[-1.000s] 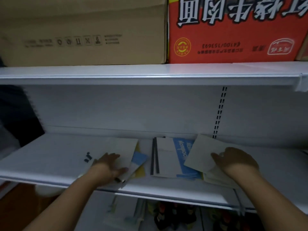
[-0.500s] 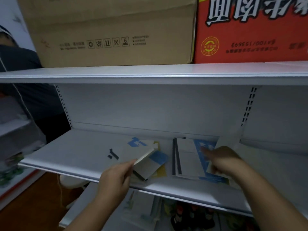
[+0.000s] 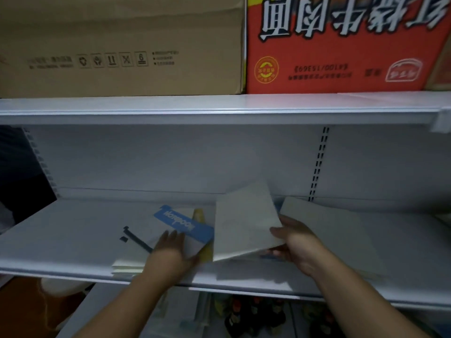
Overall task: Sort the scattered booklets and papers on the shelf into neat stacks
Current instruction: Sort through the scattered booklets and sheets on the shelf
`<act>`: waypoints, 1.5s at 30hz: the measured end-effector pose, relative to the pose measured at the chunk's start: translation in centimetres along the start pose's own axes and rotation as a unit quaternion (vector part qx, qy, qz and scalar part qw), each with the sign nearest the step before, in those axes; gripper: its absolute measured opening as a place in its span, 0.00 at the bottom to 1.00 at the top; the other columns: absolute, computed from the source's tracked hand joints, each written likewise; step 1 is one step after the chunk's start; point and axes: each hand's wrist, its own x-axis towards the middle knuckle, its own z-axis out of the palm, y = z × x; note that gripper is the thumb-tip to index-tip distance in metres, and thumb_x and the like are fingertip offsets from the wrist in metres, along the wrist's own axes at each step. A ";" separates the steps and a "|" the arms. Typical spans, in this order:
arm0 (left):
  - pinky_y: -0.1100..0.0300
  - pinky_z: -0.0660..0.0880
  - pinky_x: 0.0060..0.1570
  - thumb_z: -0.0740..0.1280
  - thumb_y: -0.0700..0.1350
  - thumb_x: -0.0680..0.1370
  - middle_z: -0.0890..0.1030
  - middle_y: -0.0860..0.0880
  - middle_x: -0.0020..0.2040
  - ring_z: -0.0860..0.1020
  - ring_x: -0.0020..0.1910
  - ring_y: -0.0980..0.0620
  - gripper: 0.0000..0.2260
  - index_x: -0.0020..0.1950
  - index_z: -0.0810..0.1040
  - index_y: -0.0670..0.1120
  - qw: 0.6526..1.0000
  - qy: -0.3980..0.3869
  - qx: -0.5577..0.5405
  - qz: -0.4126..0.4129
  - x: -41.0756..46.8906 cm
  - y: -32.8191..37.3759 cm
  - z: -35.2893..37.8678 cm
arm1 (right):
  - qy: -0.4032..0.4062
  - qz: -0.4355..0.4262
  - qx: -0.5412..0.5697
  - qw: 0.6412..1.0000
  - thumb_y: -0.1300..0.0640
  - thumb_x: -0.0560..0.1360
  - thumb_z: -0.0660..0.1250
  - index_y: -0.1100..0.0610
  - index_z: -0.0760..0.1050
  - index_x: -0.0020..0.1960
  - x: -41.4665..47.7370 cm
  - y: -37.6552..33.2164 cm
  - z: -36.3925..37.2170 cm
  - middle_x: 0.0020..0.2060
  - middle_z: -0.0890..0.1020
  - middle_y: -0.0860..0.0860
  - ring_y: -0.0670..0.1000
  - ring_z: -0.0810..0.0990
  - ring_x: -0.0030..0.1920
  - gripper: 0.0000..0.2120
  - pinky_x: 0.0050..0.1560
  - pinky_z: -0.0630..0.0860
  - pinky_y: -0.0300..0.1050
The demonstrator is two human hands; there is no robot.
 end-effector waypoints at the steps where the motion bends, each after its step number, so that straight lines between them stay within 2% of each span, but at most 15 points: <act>1: 0.49 0.76 0.49 0.61 0.60 0.65 0.80 0.38 0.50 0.79 0.51 0.36 0.30 0.55 0.78 0.38 1.000 -0.016 0.018 0.007 0.3 -0.5 1.0 | 0.015 -0.012 0.010 1.000 0.64 0.77 0.59 0.53 0.73 0.59 0.0 -0.3 -1.6 0.43 0.82 0.56 0.52 0.81 0.30 0.13 0.25 0.76 0.39; 3: 0.51 0.78 0.42 0.59 0.58 0.64 0.82 0.40 0.44 0.80 0.43 0.38 0.27 0.51 0.79 0.39 0.999 -0.030 0.041 0.018 0.0 -0.7 2.0 | 0.040 -0.025 0.022 0.999 0.63 0.77 0.59 0.52 0.73 0.60 -0.2 -0.9 -4.8 0.43 0.81 0.56 0.53 0.81 0.30 0.14 0.26 0.76 0.38; 6: 0.55 0.75 0.52 0.59 0.54 0.74 0.80 0.44 0.56 0.77 0.54 0.43 0.21 0.63 0.73 0.46 0.997 -0.022 0.071 0.033 -1.0 1.1 -0.3 | 0.079 -0.025 0.038 0.996 0.63 0.78 0.59 0.52 0.72 0.59 -0.7 -1.1 -9.0 0.40 0.80 0.57 0.50 0.81 0.24 0.13 0.20 0.73 0.34; 10: 0.57 0.74 0.46 0.53 0.46 0.75 0.81 0.40 0.57 0.80 0.52 0.40 0.21 0.66 0.74 0.48 0.983 0.151 -0.104 0.029 -1.0 3.3 -3.9 | 0.129 0.004 0.040 0.991 0.64 0.78 0.60 0.57 0.73 0.60 -1.2 0.1 -12.6 0.44 0.81 0.58 0.54 0.83 0.31 0.12 0.27 0.79 0.39; 13: 0.62 0.72 0.53 0.58 0.44 0.76 0.79 0.43 0.62 0.79 0.57 0.45 0.18 0.64 0.77 0.46 0.954 0.240 -0.115 0.139 0.6 5.5 -3.8 | 0.193 0.044 -0.079 0.977 0.62 0.75 0.66 0.66 0.73 0.62 -1.4 1.4 -14.1 0.46 0.81 0.59 0.56 0.82 0.40 0.16 0.38 0.80 0.45; 16: 0.65 0.62 0.64 0.58 0.38 0.78 0.65 0.48 0.73 0.69 0.69 0.50 0.22 0.72 0.65 0.48 0.974 0.101 -0.048 0.199 2.7 9.4 -1.4 | 0.207 0.049 -0.276 0.937 0.56 0.75 0.66 0.69 0.74 0.60 -1.8 1.9 -14.8 0.36 0.80 0.56 0.51 0.79 0.27 0.20 0.27 0.72 0.36; 20: 0.58 0.50 0.73 0.51 0.53 0.82 0.52 0.51 0.78 0.52 0.76 0.51 0.24 0.76 0.49 0.53 0.976 -0.149 0.052 0.151 4.5 11.6 2.1 | 0.184 0.096 -0.486 0.849 0.41 0.74 0.61 0.58 0.62 0.73 -1.7 2.1 -16.4 0.70 0.68 0.54 0.53 0.73 0.65 0.33 0.65 0.67 0.43; 22: 0.56 0.48 0.74 0.50 0.74 0.69 0.50 0.51 0.78 0.50 0.76 0.51 0.42 0.76 0.48 0.53 0.973 -0.190 0.057 0.120 4.4 11.0 2.4 | 0.201 0.084 -0.503 0.836 0.39 0.75 0.58 0.55 0.59 0.74 -1.6 1.7 -16.9 0.74 0.63 0.51 0.52 0.65 0.71 0.33 0.70 0.62 0.43; 24: 0.57 0.45 0.73 0.45 0.83 0.52 0.48 0.53 0.78 0.48 0.76 0.52 0.59 0.76 0.46 0.52 0.979 -0.179 -0.005 0.099 4.1 10.0 1.9 | 0.220 0.038 -0.467 0.855 0.41 0.75 0.60 0.52 0.63 0.72 -1.6 0.6 -15.7 0.71 0.68 0.52 0.53 0.69 0.68 0.29 0.65 0.67 0.44; 27: 0.57 0.46 0.73 0.63 0.68 0.69 0.50 0.53 0.77 0.50 0.76 0.52 0.43 0.76 0.48 0.52 0.991 -0.121 -0.024 0.051 3.7 6.3 -0.1 | 0.177 -0.036 -0.415 0.892 0.46 0.75 0.63 0.49 0.70 0.66 -0.4 -0.5 -11.5 0.57 0.79 0.54 0.53 0.77 0.58 0.20 0.48 0.69 0.39; 29: 0.53 0.45 0.75 0.64 0.71 0.64 0.50 0.52 0.78 0.50 0.76 0.53 0.48 0.76 0.47 0.54 0.994 -0.105 -0.034 -0.004 2.8 2.2 -1.2 | 0.120 -0.060 -0.367 0.920 0.48 0.74 0.65 0.49 0.75 0.60 0.3 -0.4 -7.8 0.43 0.81 0.51 0.50 0.80 0.44 0.15 0.40 0.69 0.39; 33: 0.47 0.47 0.74 0.43 0.84 0.39 0.47 0.49 0.78 0.48 0.77 0.50 0.69 0.76 0.43 0.53 0.989 -0.144 0.036 -0.013 -0.7 -3.4 -2.3 | -0.027 -0.022 -0.269 0.963 0.55 0.75 0.66 0.52 0.77 0.49 1.7 0.9 0.3 0.28 0.81 0.53 0.47 0.77 0.23 0.05 0.27 0.73 0.36; 36: 0.53 0.54 0.73 0.57 0.79 0.53 0.50 0.50 0.78 0.51 0.76 0.50 0.57 0.77 0.48 0.53 0.988 -0.136 0.071 0.034 -3.1 -3.4 -2.2 | -0.138 0.075 -0.212 0.965 0.57 0.76 0.64 0.62 0.77 0.49 2.2 1.9 5.9 0.33 0.82 0.58 0.51 0.79 0.27 0.09 0.28 0.75 0.38; 40: 0.67 0.71 0.54 0.64 0.50 0.70 0.82 0.53 0.56 0.79 0.55 0.54 0.18 0.60 0.77 0.56 0.993 0.073 -0.061 0.067 -5.6 -3.0 -0.5 | -0.210 0.174 -0.189 0.944 0.46 0.77 0.60 0.62 0.72 0.45 2.8 3.5 10.3 0.33 0.82 0.58 0.50 0.78 0.24 0.17 0.24 0.71 0.34; 45: 0.73 0.69 0.42 0.60 0.59 0.75 0.85 0.57 0.44 0.80 0.40 0.58 0.16 0.56 0.80 0.54 0.981 0.097 -0.111 0.125 -6.8 -0.7 -1.1 | -0.217 0.156 -0.085 0.960 0.53 0.79 0.57 0.59 0.78 0.46 3.0 2.8 11.3 0.27 0.84 0.53 0.47 0.79 0.22 0.14 0.20 0.71 0.33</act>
